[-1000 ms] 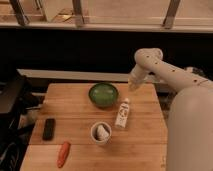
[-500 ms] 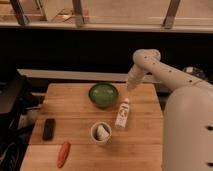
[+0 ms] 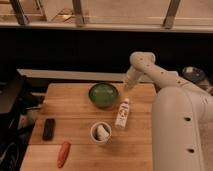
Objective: Push the ceramic bowl across the table
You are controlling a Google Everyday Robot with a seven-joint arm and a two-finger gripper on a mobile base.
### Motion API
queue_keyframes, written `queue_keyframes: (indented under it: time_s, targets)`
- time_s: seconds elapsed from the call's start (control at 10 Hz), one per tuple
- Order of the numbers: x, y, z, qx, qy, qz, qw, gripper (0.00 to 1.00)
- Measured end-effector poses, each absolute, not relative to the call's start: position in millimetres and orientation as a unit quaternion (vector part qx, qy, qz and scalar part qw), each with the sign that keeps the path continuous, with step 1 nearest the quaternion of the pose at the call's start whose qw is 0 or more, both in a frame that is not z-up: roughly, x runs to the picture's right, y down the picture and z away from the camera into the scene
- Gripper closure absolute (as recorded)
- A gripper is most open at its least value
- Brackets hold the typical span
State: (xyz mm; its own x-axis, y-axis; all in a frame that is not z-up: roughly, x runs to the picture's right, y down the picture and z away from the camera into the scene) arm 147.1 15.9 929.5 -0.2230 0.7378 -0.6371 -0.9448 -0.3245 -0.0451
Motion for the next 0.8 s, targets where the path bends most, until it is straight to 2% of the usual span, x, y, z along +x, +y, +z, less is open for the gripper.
queue_keyframes:
  time_s: [0.8]
  targets:
    - [111.2,40.9,972.8,-0.338,0.194,0.735,0.555,1.0]
